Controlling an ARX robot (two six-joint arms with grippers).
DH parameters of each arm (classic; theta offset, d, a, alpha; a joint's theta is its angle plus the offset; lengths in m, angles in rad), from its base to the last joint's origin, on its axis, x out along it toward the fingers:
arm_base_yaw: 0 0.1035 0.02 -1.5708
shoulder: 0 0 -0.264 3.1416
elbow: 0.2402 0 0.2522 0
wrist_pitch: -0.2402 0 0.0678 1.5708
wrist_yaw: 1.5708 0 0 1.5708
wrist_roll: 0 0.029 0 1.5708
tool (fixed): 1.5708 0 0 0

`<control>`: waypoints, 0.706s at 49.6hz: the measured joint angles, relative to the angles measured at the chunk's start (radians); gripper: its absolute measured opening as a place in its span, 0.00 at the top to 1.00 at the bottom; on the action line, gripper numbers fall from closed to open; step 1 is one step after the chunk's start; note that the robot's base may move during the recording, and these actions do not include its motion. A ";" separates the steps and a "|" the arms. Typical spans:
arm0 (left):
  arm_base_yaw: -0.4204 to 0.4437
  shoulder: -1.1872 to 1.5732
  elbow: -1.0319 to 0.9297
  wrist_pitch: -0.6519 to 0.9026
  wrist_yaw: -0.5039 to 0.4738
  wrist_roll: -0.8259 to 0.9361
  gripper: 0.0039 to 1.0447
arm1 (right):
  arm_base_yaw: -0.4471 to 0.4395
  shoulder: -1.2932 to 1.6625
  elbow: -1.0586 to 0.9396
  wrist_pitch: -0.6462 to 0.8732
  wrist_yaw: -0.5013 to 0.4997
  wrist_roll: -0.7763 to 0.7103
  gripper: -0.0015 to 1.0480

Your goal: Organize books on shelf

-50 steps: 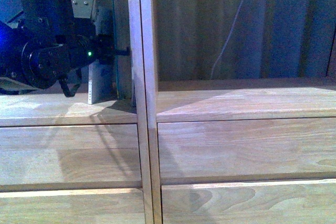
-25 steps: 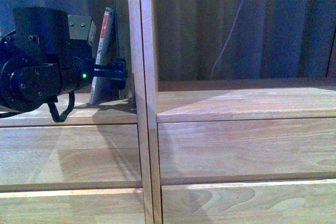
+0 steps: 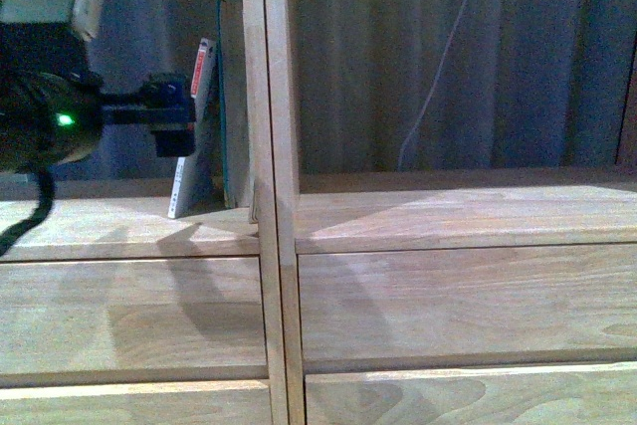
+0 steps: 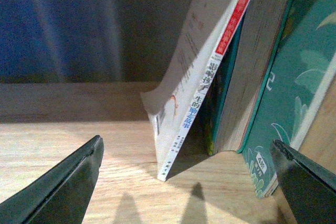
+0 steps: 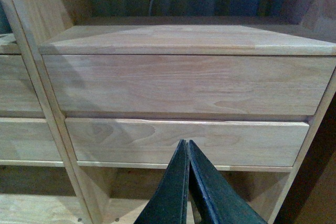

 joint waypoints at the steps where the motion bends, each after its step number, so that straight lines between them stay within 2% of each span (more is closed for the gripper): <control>1: 0.000 -0.016 -0.014 0.002 -0.005 0.003 0.07 | 0.000 0.000 0.000 0.000 0.000 0.000 0.97; 11: 0.013 -0.361 -0.294 -0.013 -0.085 0.048 0.07 | 0.000 0.000 0.000 0.000 0.000 0.000 0.97; 21: 0.080 -0.801 -0.524 -0.202 -0.129 0.080 0.07 | 0.000 0.000 0.000 0.000 0.000 -0.002 0.67; 28: 0.085 -1.288 -0.687 -0.518 -0.237 0.120 0.07 | 0.000 0.000 0.000 0.000 0.000 -0.002 0.36; 32: 0.079 -1.416 -0.748 -0.565 -0.278 0.118 0.07 | 0.000 0.000 0.000 0.000 0.000 -0.002 0.24; 35: 0.061 -1.483 -0.819 -0.542 -0.330 0.119 0.07 | 0.000 0.000 0.000 0.000 0.000 -0.002 0.14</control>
